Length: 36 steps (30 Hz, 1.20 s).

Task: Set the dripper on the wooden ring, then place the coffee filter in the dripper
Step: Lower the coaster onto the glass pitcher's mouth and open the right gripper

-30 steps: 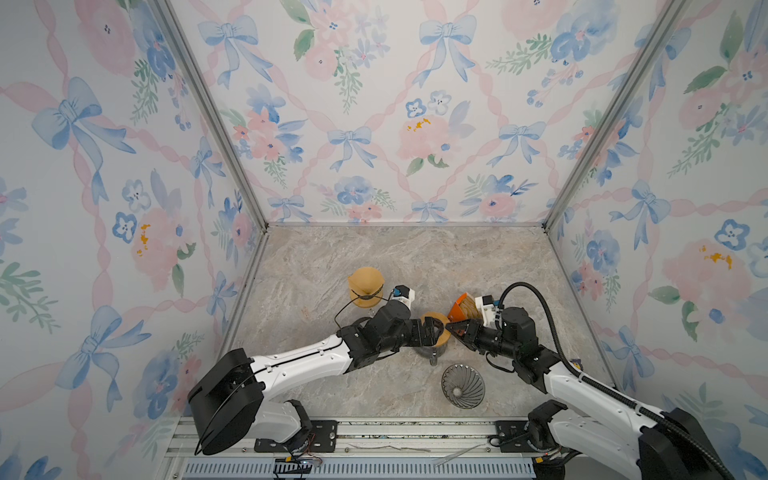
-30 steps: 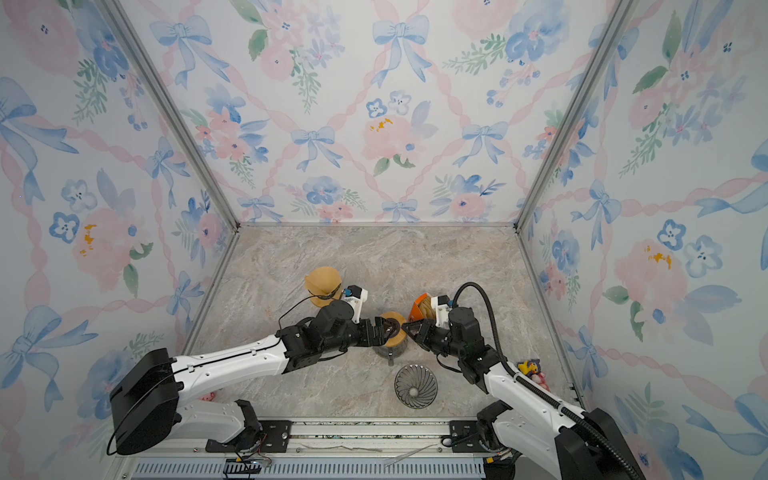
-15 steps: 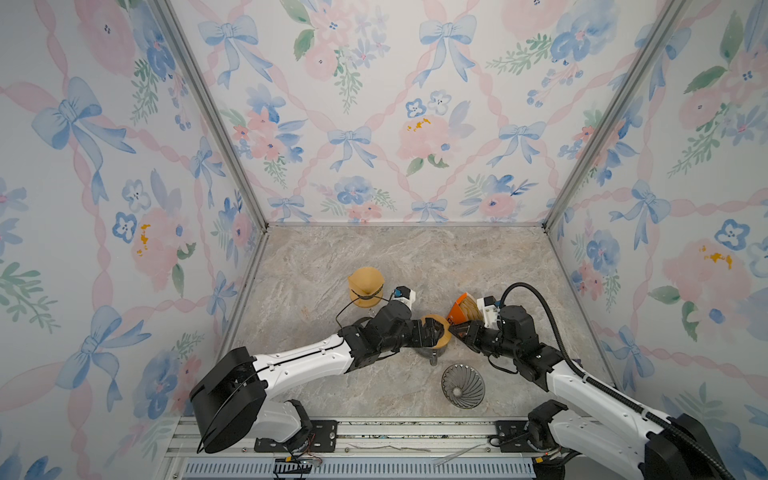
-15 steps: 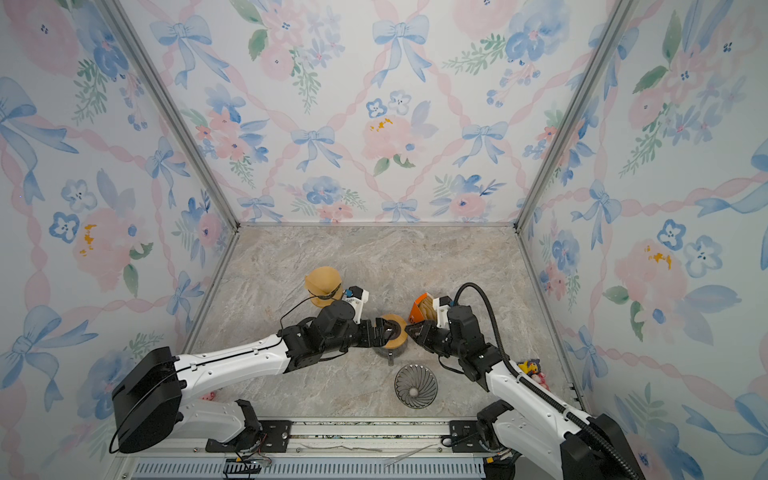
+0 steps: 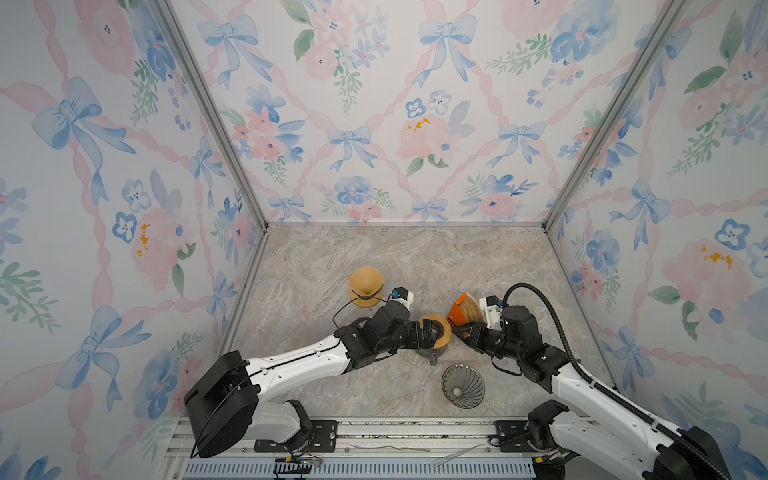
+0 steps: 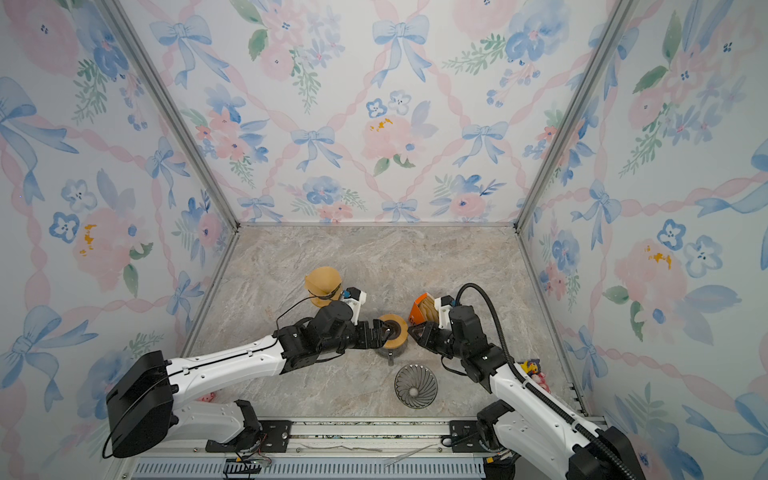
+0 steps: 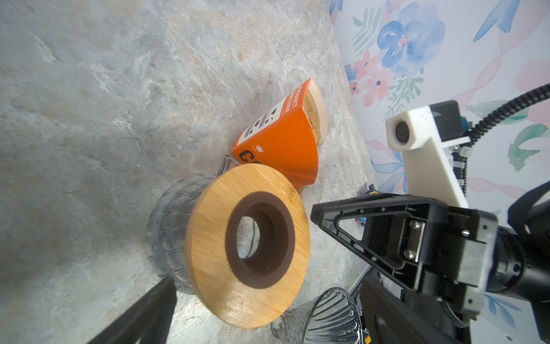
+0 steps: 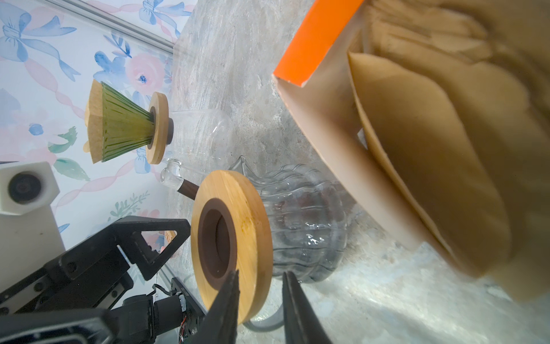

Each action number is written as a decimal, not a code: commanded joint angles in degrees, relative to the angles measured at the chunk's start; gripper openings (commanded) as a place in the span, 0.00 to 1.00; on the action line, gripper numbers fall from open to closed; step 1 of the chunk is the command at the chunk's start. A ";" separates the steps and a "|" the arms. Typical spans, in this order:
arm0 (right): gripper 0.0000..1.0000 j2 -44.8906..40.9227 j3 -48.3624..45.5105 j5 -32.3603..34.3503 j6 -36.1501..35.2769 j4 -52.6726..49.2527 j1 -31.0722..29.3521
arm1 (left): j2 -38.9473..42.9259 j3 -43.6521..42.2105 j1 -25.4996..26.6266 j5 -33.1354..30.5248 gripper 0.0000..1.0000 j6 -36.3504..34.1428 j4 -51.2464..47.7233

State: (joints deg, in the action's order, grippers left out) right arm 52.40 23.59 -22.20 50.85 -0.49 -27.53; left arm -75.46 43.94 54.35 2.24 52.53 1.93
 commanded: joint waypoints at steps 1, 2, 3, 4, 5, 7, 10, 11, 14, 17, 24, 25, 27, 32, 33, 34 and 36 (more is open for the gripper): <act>0.26 0.56 2.02 0.83 -1.14 -0.69 -0.83 | 0.32 1.24 -0.38 0.53 0.98 -1.57 -1.18; 0.25 0.81 2.14 0.88 -1.08 -0.37 -1.02 | 0.06 1.33 -0.45 0.57 0.98 -1.56 -1.19; 0.25 1.20 2.31 0.95 -1.10 -0.24 -1.20 | 0.05 1.43 -0.39 0.66 0.98 -1.56 -1.23; 0.24 1.37 2.41 1.09 -1.10 -0.14 -1.38 | 0.05 1.41 -0.38 0.55 0.98 -1.48 -1.23; 0.23 1.64 2.57 1.16 -1.14 -0.04 -1.52 | 0.04 1.42 -0.39 0.42 0.98 -1.47 -1.18; 0.22 2.03 2.68 1.43 -1.20 0.05 -1.74 | 0.06 1.50 -0.45 0.31 0.98 -1.47 -1.16; 0.20 2.31 2.52 1.80 -1.08 0.34 -2.02 | 0.13 1.67 -0.37 0.48 0.98 -1.48 -1.21; 0.20 2.35 2.36 1.80 -1.06 0.46 -2.15 | 0.03 1.74 -0.43 0.57 0.98 -1.47 -1.16; 0.19 2.67 2.43 1.81 -1.06 0.54 -2.18 | -0.18 1.76 -0.49 0.65 0.98 -1.47 -1.17; 0.17 2.93 2.55 1.81 -1.07 0.83 -2.31 | -0.33 1.94 -0.38 0.88 0.98 -1.55 -1.13; 0.16 3.06 2.51 1.87 -1.02 1.28 -2.53 | -0.28 1.86 -0.38 0.84 0.98 -1.91 -1.20; 0.16 3.06 2.55 1.87 -1.04 1.26 -2.53 | -0.14 1.87 -0.38 0.79 0.98 -2.00 -1.23; 0.15 3.03 2.51 1.98 -1.10 1.23 -2.50 | 0.05 1.68 -0.36 0.65 0.98 -2.00 -1.22; 0.14 3.23 2.51 1.98 -1.27 1.19 -2.53 | 0.07 1.37 -0.31 0.67 0.98 -2.00 -1.22; 0.14 3.31 2.59 1.87 -1.28 1.25 -2.52 | 0.31 1.28 -0.34 0.59 0.98 -2.00 -1.22; 0.14 3.36 2.60 1.89 -1.27 1.26 -2.52 | 0.31 1.23 -0.38 0.48 0.98 -2.00 -1.15; 0.13 3.46 2.68 1.88 -1.42 1.20 -2.49 | 0.44 1.15 -0.35 0.35 0.98 -2.00 -1.20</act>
State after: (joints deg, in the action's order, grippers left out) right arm 55.44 24.64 -20.91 50.43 0.23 -29.36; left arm -75.48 44.53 54.35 2.46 51.64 1.50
